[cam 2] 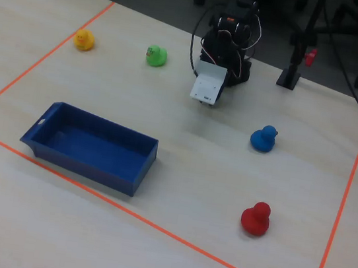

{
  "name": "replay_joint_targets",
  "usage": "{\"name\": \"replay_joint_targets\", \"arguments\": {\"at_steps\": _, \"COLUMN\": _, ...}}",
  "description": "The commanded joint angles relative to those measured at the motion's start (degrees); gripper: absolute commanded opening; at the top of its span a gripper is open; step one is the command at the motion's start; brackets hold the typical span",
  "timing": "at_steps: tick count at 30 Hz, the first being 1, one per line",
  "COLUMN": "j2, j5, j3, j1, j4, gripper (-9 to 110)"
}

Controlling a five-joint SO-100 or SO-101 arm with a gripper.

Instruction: Grasp red duck and put it into box.

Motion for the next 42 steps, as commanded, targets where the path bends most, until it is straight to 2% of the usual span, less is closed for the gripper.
{"name": "replay_joint_targets", "arguments": {"at_steps": 1, "j2": -0.09, "j5": 0.18, "j3": 0.44, "j1": 0.0, "j4": 0.7, "gripper": 7}}
{"name": "replay_joint_targets", "arguments": {"at_steps": 25, "j2": -0.09, "j5": 0.18, "j3": 0.44, "j1": -2.37, "j4": 0.7, "gripper": 7}}
{"name": "replay_joint_targets", "arguments": {"at_steps": 27, "j2": -0.09, "j5": 0.09, "j3": 0.44, "j1": -4.75, "j4": 0.7, "gripper": 1}}
{"name": "replay_joint_targets", "arguments": {"at_steps": 35, "j2": -0.18, "j5": -3.16, "j3": 0.44, "j1": -4.57, "j4": 0.26, "gripper": 0}}
{"name": "replay_joint_targets", "arguments": {"at_steps": 38, "j2": -3.52, "j5": -7.47, "j3": 0.44, "j1": -3.6, "j4": -8.26, "gripper": 1}}
{"name": "replay_joint_targets", "arguments": {"at_steps": 42, "j2": -15.82, "j5": -5.01, "j3": -0.44, "j1": -5.63, "j4": -33.93, "gripper": 9}}
